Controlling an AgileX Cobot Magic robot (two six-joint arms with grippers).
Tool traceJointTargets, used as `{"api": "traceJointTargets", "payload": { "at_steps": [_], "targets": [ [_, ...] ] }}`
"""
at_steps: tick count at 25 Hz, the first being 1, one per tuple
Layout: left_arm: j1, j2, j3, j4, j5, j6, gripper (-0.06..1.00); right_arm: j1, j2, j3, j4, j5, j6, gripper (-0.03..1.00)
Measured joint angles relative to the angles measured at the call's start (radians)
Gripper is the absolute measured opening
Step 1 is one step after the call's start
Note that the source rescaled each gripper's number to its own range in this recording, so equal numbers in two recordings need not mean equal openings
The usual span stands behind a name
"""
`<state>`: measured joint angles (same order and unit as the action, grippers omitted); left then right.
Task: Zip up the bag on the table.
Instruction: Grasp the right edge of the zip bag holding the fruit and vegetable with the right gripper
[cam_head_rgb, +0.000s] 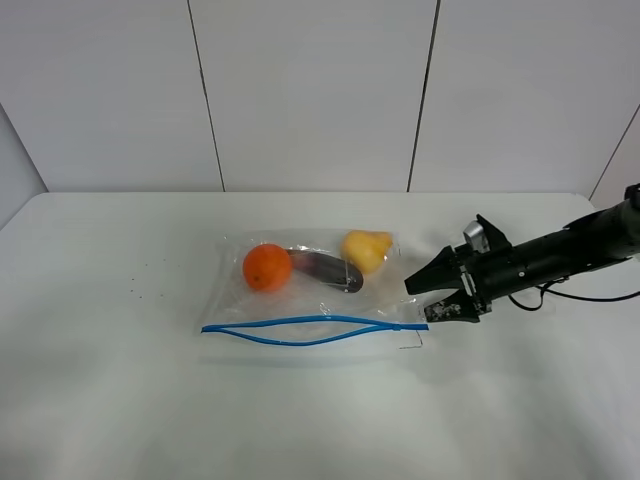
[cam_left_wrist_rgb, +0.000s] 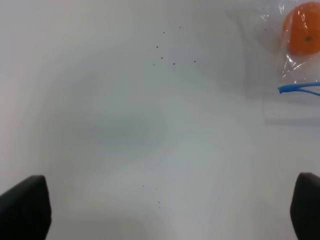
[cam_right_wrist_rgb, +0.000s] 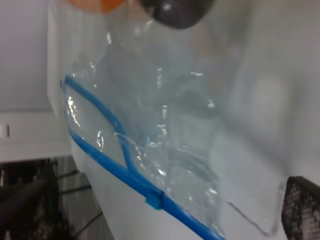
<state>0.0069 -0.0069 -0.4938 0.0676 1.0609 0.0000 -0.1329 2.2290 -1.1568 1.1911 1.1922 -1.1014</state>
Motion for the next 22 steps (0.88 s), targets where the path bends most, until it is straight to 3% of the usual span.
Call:
{"api": "traceJointTargets", "payload": {
  "at_steps": [7, 22],
  "targets": [
    [0.000, 0.000, 0.000, 0.000, -0.001, 0.000, 1.00, 0.088, 0.000, 0.000, 0.040, -0.032, 0.000, 1.00],
    [0.000, 0.000, 0.000, 0.000, -0.001, 0.000, 1.00, 0.094, 0.000, 0.000, 0.086, -0.019, 0.022, 1.00]
  ]
}}
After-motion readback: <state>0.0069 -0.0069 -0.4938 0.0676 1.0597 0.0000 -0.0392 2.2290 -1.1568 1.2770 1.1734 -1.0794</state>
